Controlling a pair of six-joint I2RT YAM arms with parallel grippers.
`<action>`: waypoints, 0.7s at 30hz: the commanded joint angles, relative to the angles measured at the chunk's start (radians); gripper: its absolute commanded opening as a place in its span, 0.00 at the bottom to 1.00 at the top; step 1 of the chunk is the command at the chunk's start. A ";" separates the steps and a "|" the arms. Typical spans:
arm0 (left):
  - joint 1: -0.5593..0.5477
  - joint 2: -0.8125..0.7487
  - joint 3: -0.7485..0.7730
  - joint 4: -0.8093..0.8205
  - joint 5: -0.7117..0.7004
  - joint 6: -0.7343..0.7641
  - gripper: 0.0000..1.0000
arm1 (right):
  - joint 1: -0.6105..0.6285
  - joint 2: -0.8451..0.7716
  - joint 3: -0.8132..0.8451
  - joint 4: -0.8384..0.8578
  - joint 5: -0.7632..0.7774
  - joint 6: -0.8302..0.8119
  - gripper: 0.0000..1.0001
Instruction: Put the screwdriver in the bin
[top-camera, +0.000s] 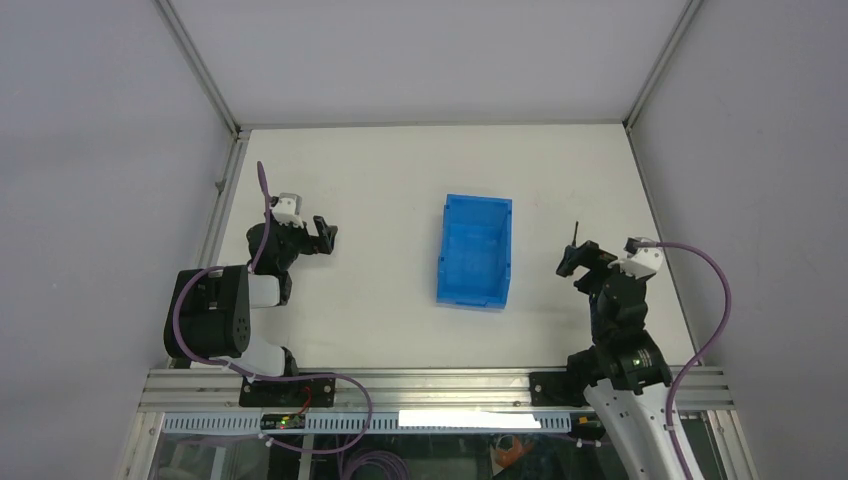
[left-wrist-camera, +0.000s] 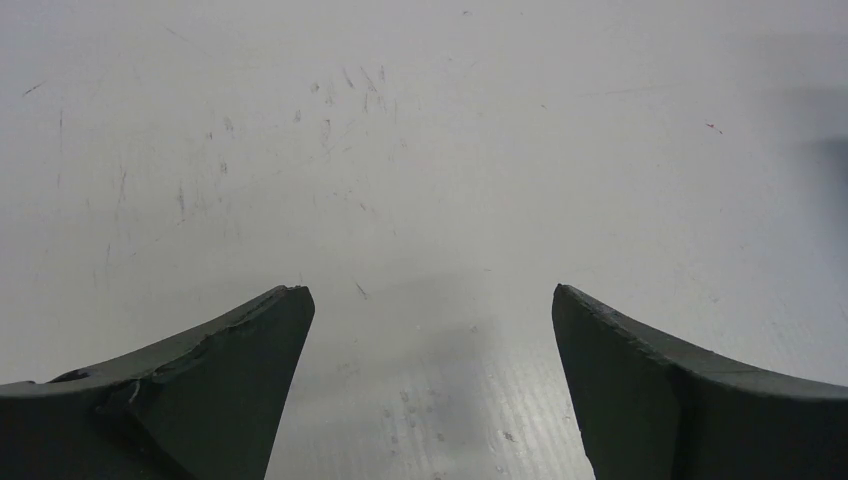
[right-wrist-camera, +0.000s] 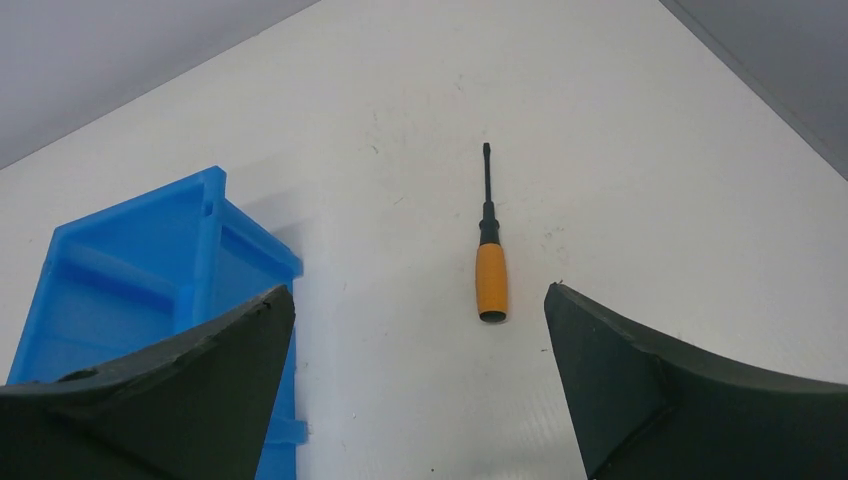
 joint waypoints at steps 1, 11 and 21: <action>-0.007 0.001 0.002 0.077 0.020 0.000 0.99 | -0.002 0.059 0.093 0.040 0.102 0.046 0.99; -0.007 0.001 0.001 0.077 0.020 0.000 0.99 | -0.002 0.382 0.447 -0.023 0.018 -0.050 0.96; -0.007 0.001 0.001 0.078 0.019 0.000 0.99 | -0.230 1.172 0.986 -0.586 -0.297 -0.067 0.97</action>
